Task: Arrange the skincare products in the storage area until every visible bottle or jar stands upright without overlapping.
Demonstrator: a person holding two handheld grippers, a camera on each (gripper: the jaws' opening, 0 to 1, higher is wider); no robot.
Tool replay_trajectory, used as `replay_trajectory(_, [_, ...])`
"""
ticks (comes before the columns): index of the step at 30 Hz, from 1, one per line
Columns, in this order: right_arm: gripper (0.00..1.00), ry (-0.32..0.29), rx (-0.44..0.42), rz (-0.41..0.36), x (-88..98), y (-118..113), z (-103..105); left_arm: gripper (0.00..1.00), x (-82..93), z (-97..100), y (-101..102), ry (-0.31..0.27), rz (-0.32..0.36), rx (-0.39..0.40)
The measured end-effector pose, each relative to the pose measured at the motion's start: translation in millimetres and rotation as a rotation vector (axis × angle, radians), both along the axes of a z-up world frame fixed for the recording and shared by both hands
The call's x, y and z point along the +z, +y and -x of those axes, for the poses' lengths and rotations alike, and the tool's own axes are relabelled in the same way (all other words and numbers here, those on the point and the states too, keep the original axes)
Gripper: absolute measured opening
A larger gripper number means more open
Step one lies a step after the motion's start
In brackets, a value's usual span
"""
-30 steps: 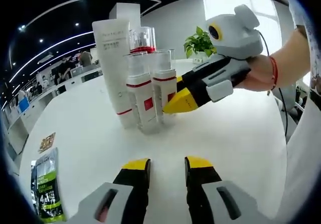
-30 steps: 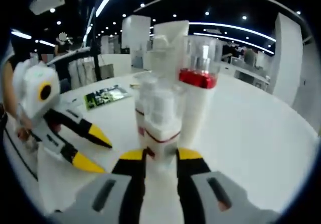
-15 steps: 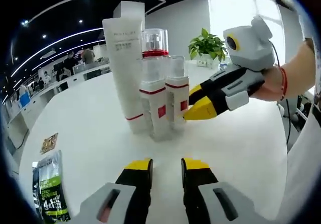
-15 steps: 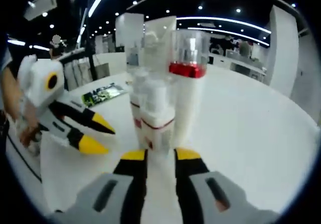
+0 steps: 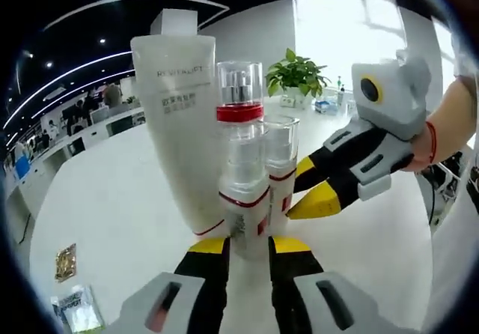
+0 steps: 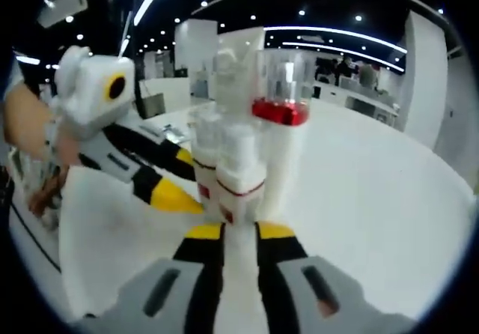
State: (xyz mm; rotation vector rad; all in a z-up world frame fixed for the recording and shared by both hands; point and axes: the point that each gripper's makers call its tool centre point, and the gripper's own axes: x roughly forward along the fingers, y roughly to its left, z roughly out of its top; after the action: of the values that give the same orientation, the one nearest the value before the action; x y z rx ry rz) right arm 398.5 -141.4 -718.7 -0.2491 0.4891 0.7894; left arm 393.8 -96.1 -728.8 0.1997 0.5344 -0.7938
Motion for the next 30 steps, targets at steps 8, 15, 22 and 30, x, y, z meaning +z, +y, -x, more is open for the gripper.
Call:
replay_trajectory(8, [0.12,0.007,0.048,-0.001,2.0,3,-2,0.2,-1.6,-2.8,0,0.0,-0.013,0.0])
replay_trajectory(15, [0.13,0.01,0.081,0.005,2.2,4,-2,0.2,-2.5,-3.5,2,-0.004,-0.024,0.009])
replay_trajectory(22, [0.18,0.016,0.064,-0.004,6.2,1,1,0.22,0.3,2.2,12,0.024,-0.016,0.045])
replay_trajectory(30, [0.19,0.089,-0.049,-0.08,12.4,-8,23,0.23,23.7,23.4,48,0.012,0.033,0.162])
